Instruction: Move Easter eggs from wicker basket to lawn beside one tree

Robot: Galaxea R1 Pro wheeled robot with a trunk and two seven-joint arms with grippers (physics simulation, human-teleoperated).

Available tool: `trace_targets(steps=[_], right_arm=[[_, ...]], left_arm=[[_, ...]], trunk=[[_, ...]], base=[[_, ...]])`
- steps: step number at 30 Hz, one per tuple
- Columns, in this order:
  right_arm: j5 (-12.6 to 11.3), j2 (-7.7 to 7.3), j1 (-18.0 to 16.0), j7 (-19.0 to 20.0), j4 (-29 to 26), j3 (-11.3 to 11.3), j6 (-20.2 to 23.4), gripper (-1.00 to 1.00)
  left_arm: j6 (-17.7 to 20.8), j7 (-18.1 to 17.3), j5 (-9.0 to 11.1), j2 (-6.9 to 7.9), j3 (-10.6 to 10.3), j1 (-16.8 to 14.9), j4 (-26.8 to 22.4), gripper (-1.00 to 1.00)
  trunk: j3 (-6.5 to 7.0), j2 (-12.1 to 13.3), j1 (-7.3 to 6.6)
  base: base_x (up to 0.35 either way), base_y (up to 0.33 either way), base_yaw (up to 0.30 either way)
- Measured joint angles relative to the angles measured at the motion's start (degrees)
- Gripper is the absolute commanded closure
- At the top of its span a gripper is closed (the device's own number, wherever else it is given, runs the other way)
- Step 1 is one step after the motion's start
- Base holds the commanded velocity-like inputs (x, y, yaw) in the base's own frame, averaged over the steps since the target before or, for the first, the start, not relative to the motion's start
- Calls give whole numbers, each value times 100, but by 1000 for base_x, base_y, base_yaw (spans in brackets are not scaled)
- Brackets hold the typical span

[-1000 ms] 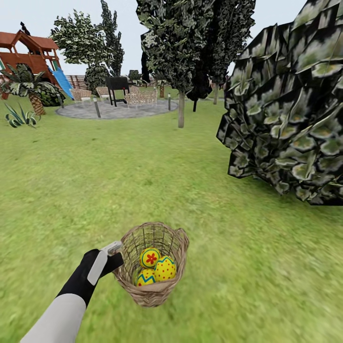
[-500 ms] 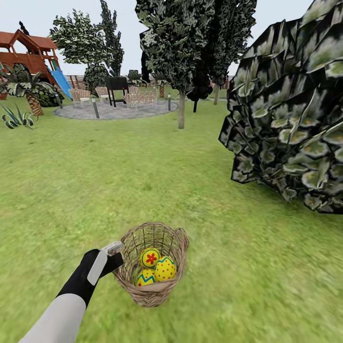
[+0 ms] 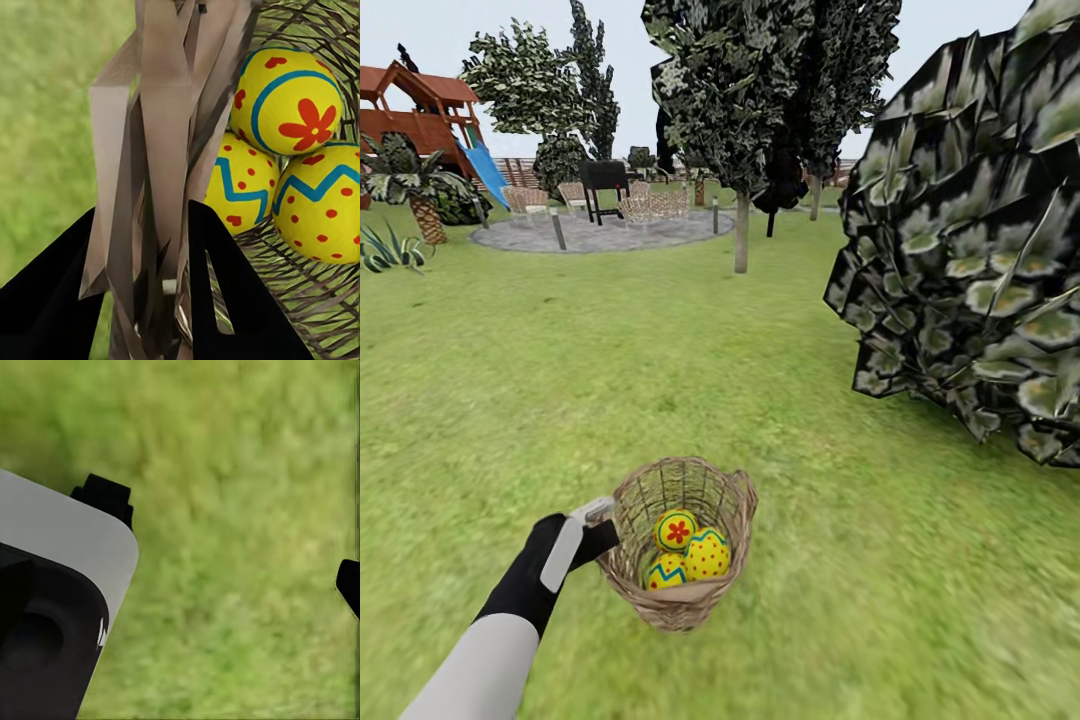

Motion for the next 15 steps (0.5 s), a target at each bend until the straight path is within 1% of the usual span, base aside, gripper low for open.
trace_targets(steps=[1, 4, 7, 11, 13, 15], right_arm=[[0, 0, 0, 0, 0, 0, 0, -100], [0, 0, 0, 0, 0, 0, 0, -100], [0, 0, 0, 0, 0, 0, 0, -100], [16, 21, 0, 14, 9, -5, 0, -100], [11, -11, 0, 16, -4, -8, -2, -100], [12, -7, 0, 18, 1, -8, -1, -100]], left_arm=[[7, -2, 27, 0, 4, -2, -19, 100], [46, 0, -36, 1, 3, -1, -30, 100], [43, -2, -3, 0, 4, -1, -32, 100], [51, -1, -23, 0, 0, -1, -31, 100], [49, -1, -11, 0, 2, -1, -39, 100], [52, -1, -15, 0, 4, -1, -39, 100]], trunk=[[1, 0, 0], [0, 0, 0], [0, 0, 0], [0, 0, 0], [0, 0, 0], [0, 0, 0]], base=[[319, 0, 0], [319, 0, 0], [319, 0, 0], [319, 0, 0], [319, 0, 0], [319, 0, 0]])
